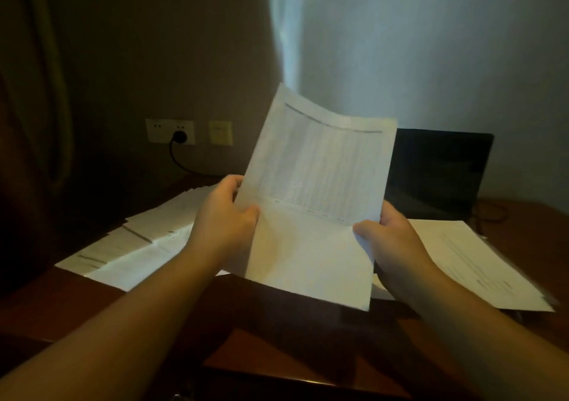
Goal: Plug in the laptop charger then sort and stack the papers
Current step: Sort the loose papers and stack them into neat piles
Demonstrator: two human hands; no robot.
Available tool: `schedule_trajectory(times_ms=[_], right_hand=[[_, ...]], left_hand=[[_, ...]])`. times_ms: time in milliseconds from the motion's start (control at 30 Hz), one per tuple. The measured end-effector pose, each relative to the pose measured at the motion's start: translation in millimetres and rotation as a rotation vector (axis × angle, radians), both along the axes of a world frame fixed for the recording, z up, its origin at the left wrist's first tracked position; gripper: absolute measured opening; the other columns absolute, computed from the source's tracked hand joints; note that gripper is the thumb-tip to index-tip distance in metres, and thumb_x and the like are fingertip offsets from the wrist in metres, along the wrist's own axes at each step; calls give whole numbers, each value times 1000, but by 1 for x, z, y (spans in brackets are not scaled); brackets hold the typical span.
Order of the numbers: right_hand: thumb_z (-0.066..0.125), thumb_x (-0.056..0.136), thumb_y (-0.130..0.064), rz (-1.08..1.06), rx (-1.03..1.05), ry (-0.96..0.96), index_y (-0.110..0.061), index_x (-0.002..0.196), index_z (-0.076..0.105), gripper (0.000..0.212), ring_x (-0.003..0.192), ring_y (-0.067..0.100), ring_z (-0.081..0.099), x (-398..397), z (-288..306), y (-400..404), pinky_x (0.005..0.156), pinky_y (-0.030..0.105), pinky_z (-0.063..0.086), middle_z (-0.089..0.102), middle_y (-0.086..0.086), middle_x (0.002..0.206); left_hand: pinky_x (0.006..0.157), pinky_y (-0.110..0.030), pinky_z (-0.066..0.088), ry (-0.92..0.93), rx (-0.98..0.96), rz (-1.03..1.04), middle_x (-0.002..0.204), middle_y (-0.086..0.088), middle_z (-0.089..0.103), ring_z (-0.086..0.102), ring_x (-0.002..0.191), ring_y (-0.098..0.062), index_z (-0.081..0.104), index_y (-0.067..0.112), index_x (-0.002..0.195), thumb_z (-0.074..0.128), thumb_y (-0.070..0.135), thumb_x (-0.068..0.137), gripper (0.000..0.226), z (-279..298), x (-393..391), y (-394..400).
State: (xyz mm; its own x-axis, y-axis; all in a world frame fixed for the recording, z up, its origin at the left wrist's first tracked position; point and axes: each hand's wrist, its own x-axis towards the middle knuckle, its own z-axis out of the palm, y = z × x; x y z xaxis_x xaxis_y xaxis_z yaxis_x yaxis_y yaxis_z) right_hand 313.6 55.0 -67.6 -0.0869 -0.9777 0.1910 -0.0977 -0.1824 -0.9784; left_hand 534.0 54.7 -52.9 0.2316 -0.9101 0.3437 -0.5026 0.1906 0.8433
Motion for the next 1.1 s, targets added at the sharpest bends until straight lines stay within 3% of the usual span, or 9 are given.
schedule_trajectory(times_ms=[167, 300, 400, 467, 600, 767, 933, 1000, 1100], right_hand=[[48, 96, 1, -120, 100, -183, -34, 111, 56, 40, 95, 19, 62, -43, -5, 9, 69, 36, 56, 63, -10, 104], [44, 94, 4, -264, 132, -353, -28, 120, 57, 43, 97, 27, 65, -79, -13, 16, 68, 39, 57, 67, 1, 108], [45, 96, 5, -346, 140, -444, -29, 109, 57, 39, 99, 29, 64, -97, -17, 23, 72, 42, 57, 66, 3, 108], [47, 96, 6, -376, 147, -473, -26, 113, 55, 38, 97, 29, 65, -103, -21, 26, 71, 43, 59, 66, 5, 107], [45, 95, 10, -457, 127, -536, -16, 118, 47, 35, 91, 28, 63, -105, -24, 31, 67, 41, 55, 61, 7, 104], [52, 91, 9, -570, 136, -539, -19, 101, 48, 30, 89, 29, 65, -94, -32, 27, 74, 46, 59, 62, 8, 103], [64, 92, -9, -654, 157, -528, -27, 117, 38, 41, 103, 29, 61, -73, -38, 19, 86, 53, 56, 56, 2, 105], [65, 93, -16, -652, 173, -533, -28, 126, 37, 45, 103, 29, 60, -65, -35, 18, 81, 51, 58, 55, 4, 112], [55, 100, -25, -610, 227, -591, -25, 142, 32, 48, 86, 28, 65, -58, -32, 16, 56, 39, 59, 51, 8, 115]], left_hand=[[92, -39, 55, -221, 12, -2, 134, 6, 48, 59, 108, -22, 32, 34, 145, 68, 25, 93, 65, 9, -47, -20], [97, -44, 55, -158, 29, -59, 147, 1, 42, 55, 120, -25, 31, 35, 146, 67, 30, 93, 64, -3, -85, -23], [98, -46, 54, -73, 110, -143, 153, 0, 38, 53, 126, -28, 26, 35, 148, 67, 33, 93, 70, -16, -108, -25], [104, -46, 49, -64, 168, -163, 156, -1, 33, 47, 133, -28, 21, 33, 152, 67, 32, 93, 75, -27, -119, -28], [105, -47, 48, -73, 214, -204, 155, -2, 34, 46, 134, -26, 23, 31, 151, 70, 24, 91, 77, -47, -128, -30], [97, -43, 54, -193, 247, -304, 141, -4, 49, 57, 121, -24, 34, 27, 147, 67, 21, 87, 69, -70, -127, -23], [93, -37, 57, -265, 306, -369, 147, 1, 47, 54, 128, -20, 31, 35, 146, 70, 11, 82, 79, -73, -128, -22], [90, -35, 58, -207, 310, -403, 152, 0, 43, 49, 134, -20, 30, 35, 148, 69, 4, 81, 84, -72, -127, -20], [76, -19, 57, -143, 297, -475, 154, -2, 39, 48, 132, -20, 28, 35, 149, 63, 2, 85, 81, -71, -124, -15]])
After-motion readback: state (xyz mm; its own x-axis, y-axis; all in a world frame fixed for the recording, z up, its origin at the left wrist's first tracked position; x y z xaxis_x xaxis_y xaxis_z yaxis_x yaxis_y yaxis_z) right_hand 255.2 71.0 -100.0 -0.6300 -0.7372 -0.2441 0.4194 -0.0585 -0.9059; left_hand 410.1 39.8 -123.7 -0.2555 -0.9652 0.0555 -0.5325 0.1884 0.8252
